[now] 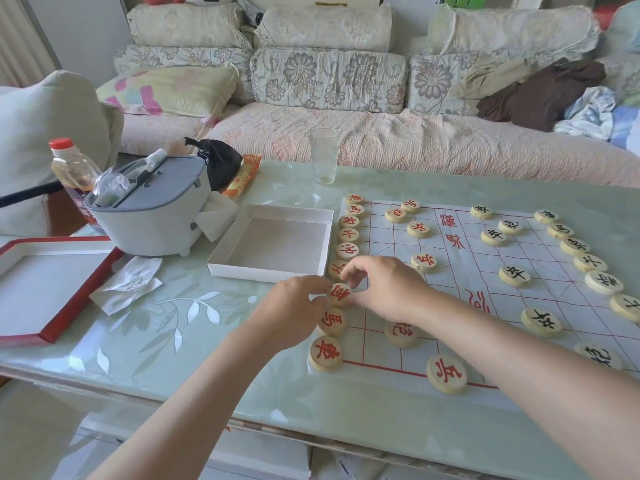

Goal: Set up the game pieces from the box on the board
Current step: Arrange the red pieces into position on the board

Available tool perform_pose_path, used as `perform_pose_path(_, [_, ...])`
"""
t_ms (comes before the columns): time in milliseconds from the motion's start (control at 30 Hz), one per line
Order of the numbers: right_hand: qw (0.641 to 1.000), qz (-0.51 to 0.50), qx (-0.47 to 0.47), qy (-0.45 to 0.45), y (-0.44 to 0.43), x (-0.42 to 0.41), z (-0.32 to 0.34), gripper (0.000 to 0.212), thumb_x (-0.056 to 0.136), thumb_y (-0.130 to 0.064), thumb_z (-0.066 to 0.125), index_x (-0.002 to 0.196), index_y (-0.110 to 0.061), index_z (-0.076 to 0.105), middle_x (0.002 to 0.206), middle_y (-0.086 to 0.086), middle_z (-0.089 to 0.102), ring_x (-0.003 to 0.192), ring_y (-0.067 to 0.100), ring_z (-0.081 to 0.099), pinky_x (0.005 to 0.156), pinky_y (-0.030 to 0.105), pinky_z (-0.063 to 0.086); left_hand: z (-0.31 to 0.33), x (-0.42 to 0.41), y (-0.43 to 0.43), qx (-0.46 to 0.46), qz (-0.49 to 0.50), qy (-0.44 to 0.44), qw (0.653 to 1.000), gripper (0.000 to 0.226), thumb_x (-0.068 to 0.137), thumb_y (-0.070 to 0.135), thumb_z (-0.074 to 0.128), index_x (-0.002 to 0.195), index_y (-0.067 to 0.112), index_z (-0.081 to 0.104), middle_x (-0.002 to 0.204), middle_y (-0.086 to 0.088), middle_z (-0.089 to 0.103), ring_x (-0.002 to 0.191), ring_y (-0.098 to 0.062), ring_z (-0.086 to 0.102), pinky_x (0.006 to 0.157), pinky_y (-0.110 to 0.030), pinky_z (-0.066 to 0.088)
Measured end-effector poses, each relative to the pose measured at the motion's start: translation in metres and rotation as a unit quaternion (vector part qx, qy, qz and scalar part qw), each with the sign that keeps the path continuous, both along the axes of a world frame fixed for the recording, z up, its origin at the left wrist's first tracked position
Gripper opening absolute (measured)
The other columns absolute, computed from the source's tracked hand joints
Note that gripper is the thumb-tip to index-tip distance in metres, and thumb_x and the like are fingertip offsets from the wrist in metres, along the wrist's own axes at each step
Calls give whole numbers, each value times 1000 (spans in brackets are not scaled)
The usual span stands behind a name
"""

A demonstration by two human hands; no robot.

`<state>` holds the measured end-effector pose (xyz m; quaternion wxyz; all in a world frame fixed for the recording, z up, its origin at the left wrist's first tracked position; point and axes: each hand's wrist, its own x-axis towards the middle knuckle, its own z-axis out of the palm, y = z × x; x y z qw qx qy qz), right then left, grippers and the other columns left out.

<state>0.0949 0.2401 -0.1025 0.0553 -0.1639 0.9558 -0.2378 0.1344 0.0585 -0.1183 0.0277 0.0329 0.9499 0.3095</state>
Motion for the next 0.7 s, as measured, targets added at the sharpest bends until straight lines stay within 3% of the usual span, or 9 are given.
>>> perform_pose_path(100, [1000, -1, -8, -11, 4, -7, -1, 26, 83, -31, 74, 107, -37, 65, 97, -21, 66, 98, 3, 61, 87, 32, 52, -3, -2, -3, 11, 7, 6, 1000, 29, 95, 27, 49, 120, 35, 59, 113, 18, 65, 93, -6, 55, 82, -22, 44])
perform_pose_path(267, [1000, -12, -6, -16, 6, -6, -2, 25, 79, -44, 77, 100, -37, 64, 96, -20, 66, 93, 4, 61, 82, 30, 52, -6, -5, -2, 3, 4, 8, 1000, 31, 95, 26, 51, 124, 34, 59, 119, 19, 62, 93, -4, 52, 82, -18, 40])
perform_pose_path(367, [1000, -6, -23, -11, 4, -6, -5, 21, 82, -39, 76, 100, -36, 67, 98, -21, 67, 96, 4, 61, 86, 31, 51, -6, -6, 0, 9, 7, 8, 1000, 29, 94, 27, 51, 121, 34, 61, 111, 19, 64, 90, -4, 54, 76, -17, 40])
perform_pose_path(467, [1000, -8, -25, -8, 4, -7, -2, 19, 86, -31, 72, 103, -37, 68, 101, -20, 66, 101, 5, 60, 89, 32, 50, -6, -6, -2, -5, 16, 16, 1000, 27, 94, 30, 50, 118, 35, 60, 104, 20, 62, 93, -7, 56, 82, -25, 49])
perform_pose_path(600, [999, -29, -33, -5, 2, -4, -2, 19, 83, -49, 71, 96, -36, 65, 98, -18, 66, 91, 4, 60, 76, 28, 49, -6, -5, -2, -12, 0, 26, 1000, 27, 91, 29, 52, 116, 39, 59, 108, 23, 62, 91, -4, 56, 83, -26, 49])
perform_pose_path(700, [999, -21, -29, -1, -1, 0, -6, 17, 83, -48, 73, 92, -35, 69, 92, -18, 66, 69, -3, 52, 58, 22, 37, -4, -6, -3, -6, -5, 28, 1000, 26, 91, 28, 53, 114, 39, 60, 105, 22, 65, 88, -2, 57, 78, -24, 48])
